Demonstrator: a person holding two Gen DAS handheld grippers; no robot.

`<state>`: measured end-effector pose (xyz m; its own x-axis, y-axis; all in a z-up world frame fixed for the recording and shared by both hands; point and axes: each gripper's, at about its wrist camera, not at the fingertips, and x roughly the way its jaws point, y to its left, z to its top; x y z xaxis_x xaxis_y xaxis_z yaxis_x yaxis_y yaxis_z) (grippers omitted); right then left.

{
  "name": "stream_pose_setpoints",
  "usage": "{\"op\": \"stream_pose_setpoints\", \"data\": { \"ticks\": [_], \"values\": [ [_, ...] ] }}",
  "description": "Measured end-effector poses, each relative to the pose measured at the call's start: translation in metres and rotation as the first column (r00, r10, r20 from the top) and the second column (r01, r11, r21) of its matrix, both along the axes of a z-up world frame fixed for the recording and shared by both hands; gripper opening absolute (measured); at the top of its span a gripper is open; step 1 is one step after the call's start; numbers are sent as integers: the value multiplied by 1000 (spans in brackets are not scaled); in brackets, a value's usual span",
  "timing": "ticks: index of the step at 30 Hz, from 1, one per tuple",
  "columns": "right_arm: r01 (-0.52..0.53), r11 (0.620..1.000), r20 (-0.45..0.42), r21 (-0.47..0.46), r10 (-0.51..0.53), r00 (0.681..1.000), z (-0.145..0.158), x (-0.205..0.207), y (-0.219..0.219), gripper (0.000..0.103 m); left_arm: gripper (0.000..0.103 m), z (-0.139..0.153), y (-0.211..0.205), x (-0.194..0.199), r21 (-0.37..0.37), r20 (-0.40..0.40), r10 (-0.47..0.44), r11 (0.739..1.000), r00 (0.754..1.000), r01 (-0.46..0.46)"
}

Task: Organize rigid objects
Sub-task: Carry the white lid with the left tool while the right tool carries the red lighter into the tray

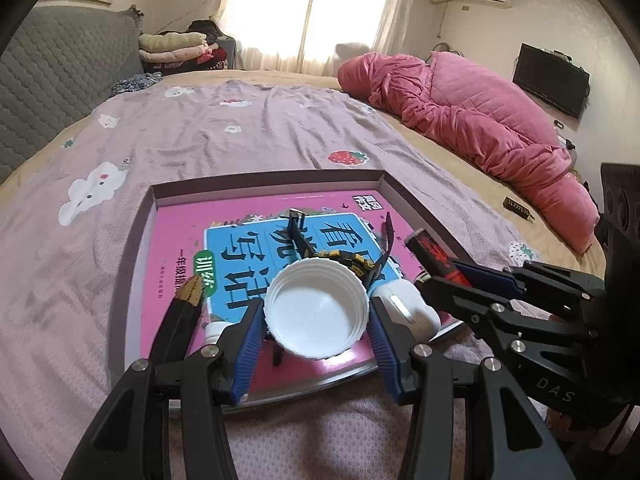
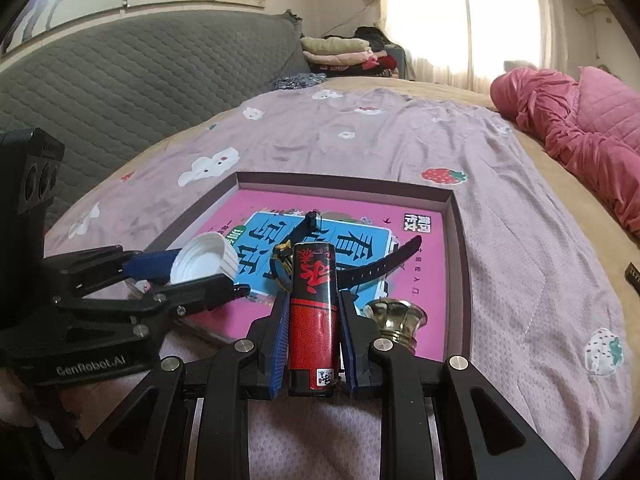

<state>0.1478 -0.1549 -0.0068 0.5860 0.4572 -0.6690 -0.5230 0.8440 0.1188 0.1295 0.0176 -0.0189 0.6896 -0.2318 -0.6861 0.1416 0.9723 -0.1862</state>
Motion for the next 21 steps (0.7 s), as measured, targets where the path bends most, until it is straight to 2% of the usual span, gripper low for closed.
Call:
{"op": "stream_pose_setpoints", "data": {
  "ticks": [21],
  "values": [
    [-1,999,-44,-40,-1,999,-23,22,8,23,51,-22,-11,18,25,-62,-44,999,997,46]
  ]
}}
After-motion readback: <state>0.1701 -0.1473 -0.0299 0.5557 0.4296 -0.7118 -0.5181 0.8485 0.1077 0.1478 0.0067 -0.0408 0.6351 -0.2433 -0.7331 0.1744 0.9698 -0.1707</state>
